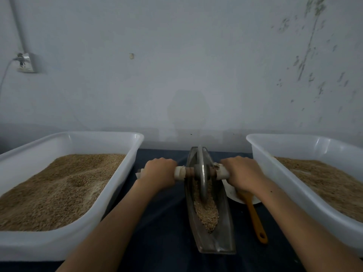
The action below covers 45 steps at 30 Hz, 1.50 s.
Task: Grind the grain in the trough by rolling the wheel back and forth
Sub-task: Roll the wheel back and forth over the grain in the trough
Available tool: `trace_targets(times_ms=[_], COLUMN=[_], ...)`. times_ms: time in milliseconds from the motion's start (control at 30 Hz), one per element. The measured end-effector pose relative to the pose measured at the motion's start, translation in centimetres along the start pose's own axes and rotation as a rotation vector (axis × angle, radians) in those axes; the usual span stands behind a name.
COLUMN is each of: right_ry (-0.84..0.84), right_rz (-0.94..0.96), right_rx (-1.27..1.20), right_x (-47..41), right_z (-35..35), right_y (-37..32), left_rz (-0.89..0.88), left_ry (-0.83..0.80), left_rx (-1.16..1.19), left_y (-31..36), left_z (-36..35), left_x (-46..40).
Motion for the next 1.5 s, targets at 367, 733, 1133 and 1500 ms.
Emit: trace_targets(times_ms=[367,733,1133,1500], right_ry=[-0.267,0.026,-0.291,0.04], right_rz=[0.015,-0.011,-0.007,-0.016], right_rx=[-0.071,0.027,-0.098,0.051], right_x=[0.5,0.1,0.5,0.2], right_z=[-1.1,0.5,-1.6,0.8], right_y=[-0.4,-0.4,0.1,-0.7], left_rz=[0.014,-0.02,-0.033,-0.033], left_ry=[-0.333,0.047,-0.281,0.075], left_rx=[0.0,0.031,-0.006,0.077], left_y=[-0.3,-0.2,0.1,-0.4], left_z=[-2.2,-0.1,-2.0,-0.5], left_x=[0.3,-0.1,0.1,-0.4])
Point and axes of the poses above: each hand's wrist, its own x-axis away from the middle knuckle, its own z-axis out of the back of the hand, y = z × x, the point moved 10 cm from there along -x, towards the middle knuckle, and after that the axes turned 15 degrees about z, right-handed, at the moved point
